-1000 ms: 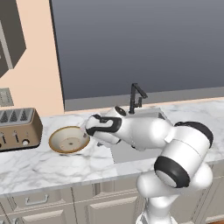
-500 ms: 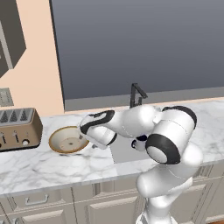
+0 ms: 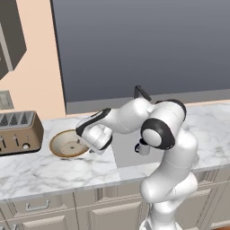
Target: Pick the mug and place it in the sink. Pick the bowl and place it in the open cabinet and then close the cabinet.
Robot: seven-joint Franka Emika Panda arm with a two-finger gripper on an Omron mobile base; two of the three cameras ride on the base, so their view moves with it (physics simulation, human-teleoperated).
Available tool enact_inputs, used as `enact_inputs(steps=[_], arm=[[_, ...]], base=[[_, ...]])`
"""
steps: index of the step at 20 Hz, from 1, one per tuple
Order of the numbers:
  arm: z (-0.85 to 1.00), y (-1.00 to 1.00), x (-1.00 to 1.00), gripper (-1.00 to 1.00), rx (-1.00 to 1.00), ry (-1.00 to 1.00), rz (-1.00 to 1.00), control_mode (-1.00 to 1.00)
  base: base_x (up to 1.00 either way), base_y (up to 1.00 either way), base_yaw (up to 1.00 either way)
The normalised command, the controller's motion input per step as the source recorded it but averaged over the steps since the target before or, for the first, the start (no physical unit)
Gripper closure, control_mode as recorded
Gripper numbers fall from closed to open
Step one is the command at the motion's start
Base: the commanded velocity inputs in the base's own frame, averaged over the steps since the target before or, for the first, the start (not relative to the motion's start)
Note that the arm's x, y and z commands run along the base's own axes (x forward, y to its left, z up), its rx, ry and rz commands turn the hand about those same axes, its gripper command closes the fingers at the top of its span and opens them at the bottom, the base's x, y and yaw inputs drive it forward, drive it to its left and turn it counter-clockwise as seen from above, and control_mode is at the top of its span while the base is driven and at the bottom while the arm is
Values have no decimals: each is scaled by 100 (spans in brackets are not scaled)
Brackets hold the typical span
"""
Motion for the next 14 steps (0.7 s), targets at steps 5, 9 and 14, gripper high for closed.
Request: enact_inputs(steps=[5, 9, 14], arm=[[-22, 21, 20, 100, 0, 0, 0, -100], [-1, 3, 0, 100, 0, 0, 0, -100], [57, -36, -64, 100, 2, -1, -15, -100]], base=[[0, 0, 0], [0, 0, 0], [0, 0, 0]])
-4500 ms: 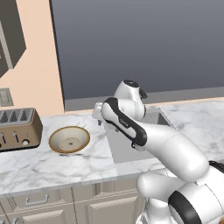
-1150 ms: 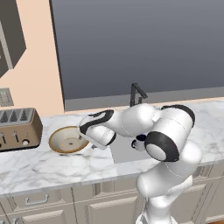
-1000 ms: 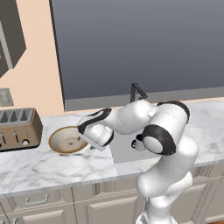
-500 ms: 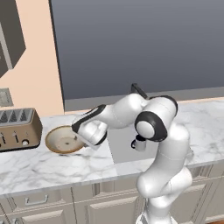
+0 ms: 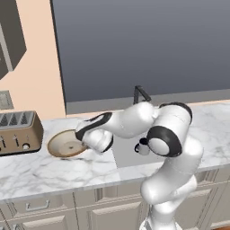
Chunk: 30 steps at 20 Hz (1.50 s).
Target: Pick the mug and place it in the sink. Pick the bowl and place it in the open cabinet and then close the cabinet.
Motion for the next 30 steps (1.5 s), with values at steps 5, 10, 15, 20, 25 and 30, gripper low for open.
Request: enact_inputs(steps=[5, 10, 15, 20, 25, 30], arm=[[100, -93, -77, 100, 6, -6, -33, -100], [100, -64, -40, 100, 3, 3, -29, -100], [100, -22, -32, 100, 0, 15, -23, -100], [100, -5, -13, 100, -1, 8, -21, -100], [100, -12, -22, 100, 0, 0, -15, -100], [74, -11, -28, 100, 0, -1, -8, -100]], base=[[0, 0, 0], [0, 0, 0], [0, 0, 0], [0, 0, 0], [0, 0, 0], [0, 0, 0]])
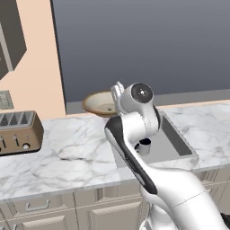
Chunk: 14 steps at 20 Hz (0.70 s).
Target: Pick the mug and place it in the sink. Pick the bowl and place it in the open cabinet and then close the cabinet.
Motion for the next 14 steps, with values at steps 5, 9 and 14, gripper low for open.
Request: enact_inputs(steps=[5, 9, 14], arm=[[20, -28, -51, 100, 0, -6, -6, -100], [7, -39, -59, 100, 1, -8, -4, -100], [10, -47, -48, 100, 3, -7, -2, -100]], base=[[0, 0, 0], [0, 0, 0], [0, 0, 0]])
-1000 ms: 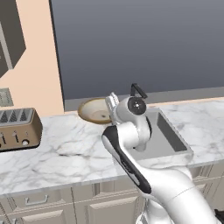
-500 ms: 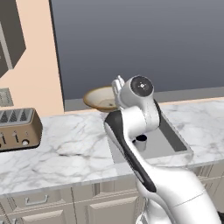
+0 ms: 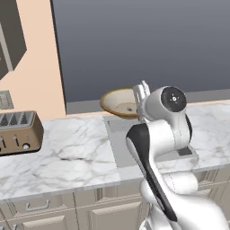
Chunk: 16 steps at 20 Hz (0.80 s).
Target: Pick the mug and place it in the sink. Pick the bowl and place it in the open cabinet and then close the cabinet.
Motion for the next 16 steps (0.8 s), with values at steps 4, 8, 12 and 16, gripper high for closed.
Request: enact_inputs(steps=[4, 8, 12, 16], arm=[[24, -38, -44, 100, 6, 0, 0, -100], [18, -36, -50, 100, 8, 1, -1, -100], [10, -32, -53, 100, 8, 1, 0, -100], [0, -6, -50, 100, 2, 4, -1, -100]], base=[[0, 0, 0], [0, 0, 0], [0, 0, 0], [0, 0, 0]])
